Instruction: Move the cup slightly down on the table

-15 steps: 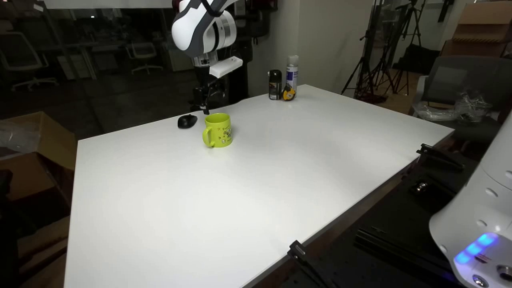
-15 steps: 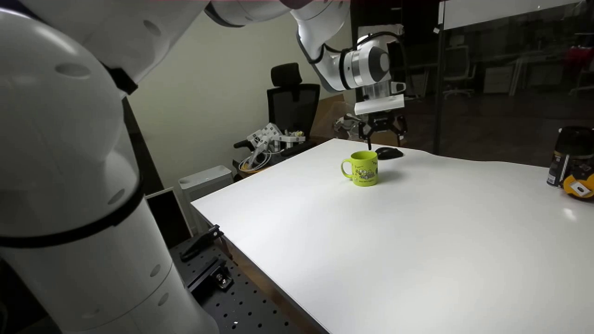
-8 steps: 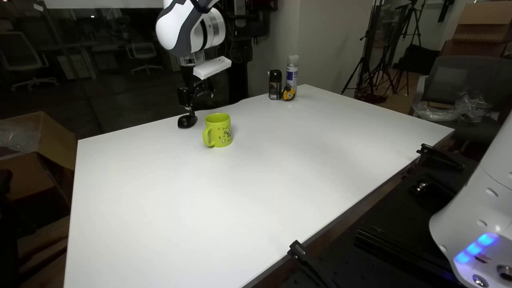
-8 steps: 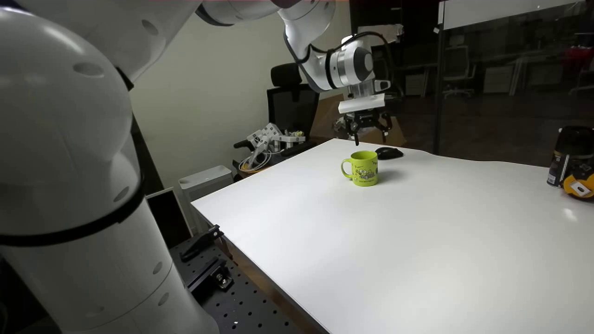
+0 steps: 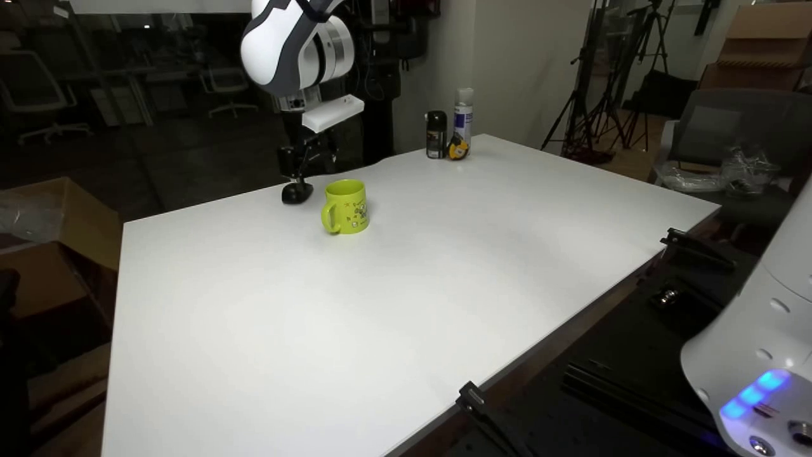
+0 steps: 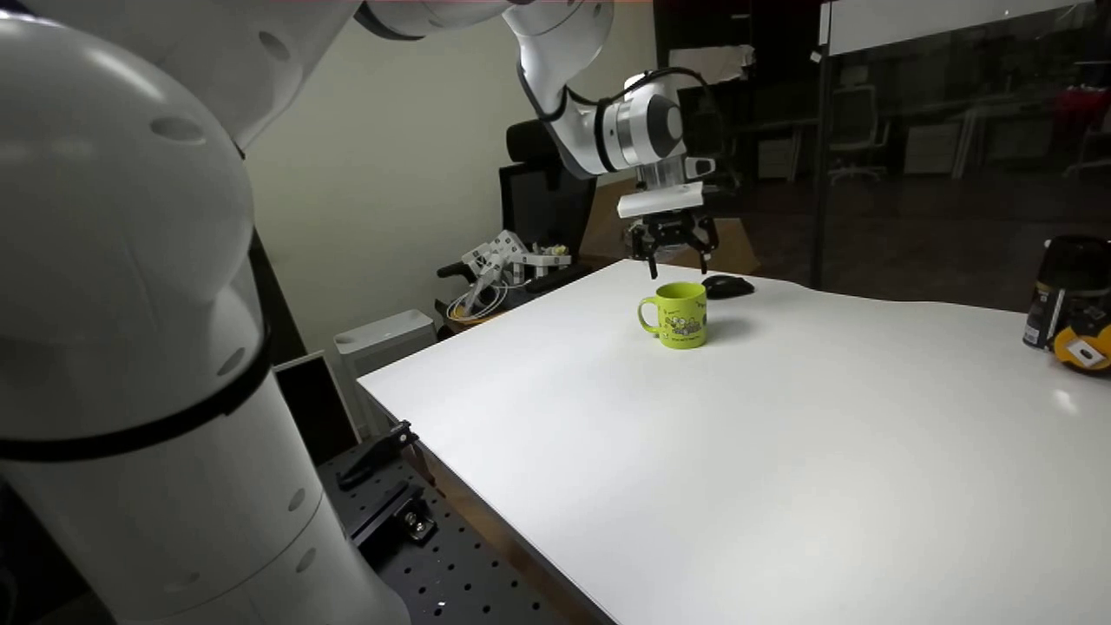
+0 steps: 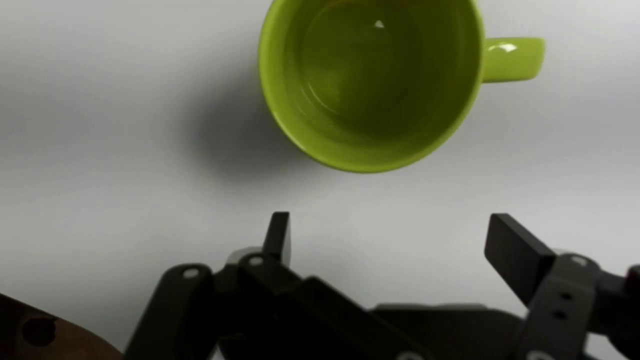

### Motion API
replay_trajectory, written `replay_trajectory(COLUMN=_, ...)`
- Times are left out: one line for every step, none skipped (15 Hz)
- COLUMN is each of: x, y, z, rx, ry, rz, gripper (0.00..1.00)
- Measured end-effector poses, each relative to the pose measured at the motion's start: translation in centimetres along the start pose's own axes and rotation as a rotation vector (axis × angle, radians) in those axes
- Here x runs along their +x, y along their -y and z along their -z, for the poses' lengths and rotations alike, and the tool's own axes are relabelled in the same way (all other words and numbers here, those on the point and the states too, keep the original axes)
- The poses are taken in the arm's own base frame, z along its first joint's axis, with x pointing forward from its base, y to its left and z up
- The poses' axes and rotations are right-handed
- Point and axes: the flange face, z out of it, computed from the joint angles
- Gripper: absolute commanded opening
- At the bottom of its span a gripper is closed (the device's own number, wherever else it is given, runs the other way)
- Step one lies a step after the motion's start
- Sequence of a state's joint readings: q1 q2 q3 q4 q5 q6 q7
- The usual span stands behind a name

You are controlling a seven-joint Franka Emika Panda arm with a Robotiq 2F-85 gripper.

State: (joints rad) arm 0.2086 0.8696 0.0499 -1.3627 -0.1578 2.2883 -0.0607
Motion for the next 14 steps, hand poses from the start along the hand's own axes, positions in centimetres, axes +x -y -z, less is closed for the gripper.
replay_trajectory(x=-0.5, y=1.1, z=0.0, rx=0.002, ry=0.002, rz=-0.004, gripper=1.00)
replay_trajectory(x=-1.1, y=2.2, z=0.0, rx=0.005, ry=0.001, rz=-0.010, gripper=1.00)
replay_trajectory(x=-1.9, y=3.4, z=0.1, rx=0.008, ry=0.000, rz=-0.017, gripper=1.00)
replay_trajectory(x=-2.6, y=4.7, z=0.3, rx=0.011, ry=-0.003, rz=-0.023, gripper=1.00)
replay_trajectory(x=-3.5, y=6.0, z=0.5, rx=0.014, ry=-0.007, rz=-0.029, gripper=1.00)
replay_trajectory(x=-4.3, y=7.3, z=0.8, rx=0.014, ry=-0.013, rz=-0.036, gripper=1.00)
replay_trajectory(x=-5.2, y=8.6, z=1.2, rx=0.011, ry=-0.021, rz=-0.046, gripper=1.00)
replay_trajectory(x=-6.1, y=9.8, z=1.6, rx=0.003, ry=-0.032, rz=-0.056, gripper=1.00)
replay_trajectory(x=-6.9, y=10.7, z=2.0, rx=0.001, ry=-0.039, rz=-0.063, gripper=1.00)
replay_trajectory(x=-7.4, y=11.2, z=2.3, rx=-0.002, ry=-0.040, rz=-0.066, gripper=1.00)
replay_trajectory(x=-7.8, y=11.3, z=2.6, rx=-0.004, ry=-0.039, rz=-0.067, gripper=1.00)
replay_trajectory(x=-7.9, y=11.1, z=2.7, rx=-0.006, ry=-0.040, rz=-0.069, gripper=1.00)
replay_trajectory(x=-8.0, y=10.9, z=2.7, rx=-0.008, ry=-0.041, rz=-0.071, gripper=1.00)
replay_trajectory(x=-8.0, y=10.8, z=2.6, rx=-0.008, ry=-0.040, rz=-0.070, gripper=1.00)
